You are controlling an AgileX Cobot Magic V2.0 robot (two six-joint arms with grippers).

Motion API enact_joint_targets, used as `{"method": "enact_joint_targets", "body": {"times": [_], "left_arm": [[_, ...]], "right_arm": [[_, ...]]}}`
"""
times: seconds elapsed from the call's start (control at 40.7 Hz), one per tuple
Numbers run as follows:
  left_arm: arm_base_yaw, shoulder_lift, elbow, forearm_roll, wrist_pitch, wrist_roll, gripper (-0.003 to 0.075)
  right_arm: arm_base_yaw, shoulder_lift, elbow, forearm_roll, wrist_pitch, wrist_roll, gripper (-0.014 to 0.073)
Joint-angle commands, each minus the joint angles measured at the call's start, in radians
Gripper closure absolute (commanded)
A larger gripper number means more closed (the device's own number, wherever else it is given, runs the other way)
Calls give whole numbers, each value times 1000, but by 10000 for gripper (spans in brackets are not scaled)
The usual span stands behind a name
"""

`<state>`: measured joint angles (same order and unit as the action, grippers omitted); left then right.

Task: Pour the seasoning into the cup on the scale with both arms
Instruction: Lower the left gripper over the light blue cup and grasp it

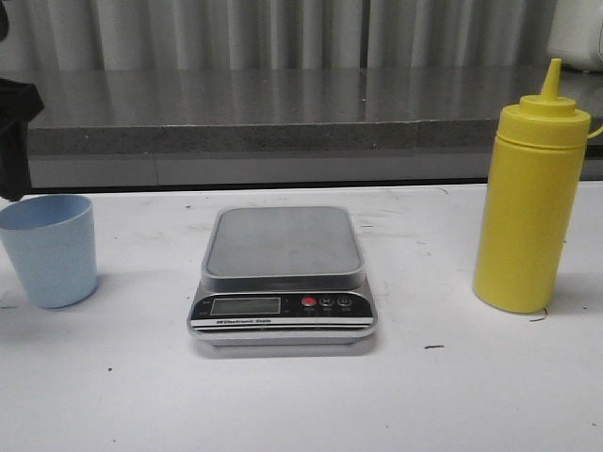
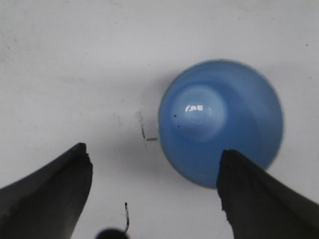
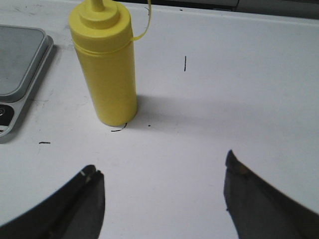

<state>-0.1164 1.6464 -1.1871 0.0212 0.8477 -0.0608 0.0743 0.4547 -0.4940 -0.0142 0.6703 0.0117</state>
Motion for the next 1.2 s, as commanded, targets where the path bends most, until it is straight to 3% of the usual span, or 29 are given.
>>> {"method": "enact_joint_targets", "body": {"times": [0.0,0.246,0.59,0.762,1.179], "left_arm": [[-5,14,-51,10,-37,-4,209],[-5,105,-76,10,-82,-4,220],[-5,109,-76,10,-125,-4,594],[-5,109,-76,10,-125,-4,733],[-5,82,-133,-5,-47,-4,740]], "right_arm": [[-6,13,-28,-11,-68,-12,67],[-6,13,-28,-11,-68,-12,67],[-6,13,-28,-11,-68,-12,67],[-6,13,-28,-11,-68,-12,67],[-6,13,-28,-11,-68,-12,67]]}}
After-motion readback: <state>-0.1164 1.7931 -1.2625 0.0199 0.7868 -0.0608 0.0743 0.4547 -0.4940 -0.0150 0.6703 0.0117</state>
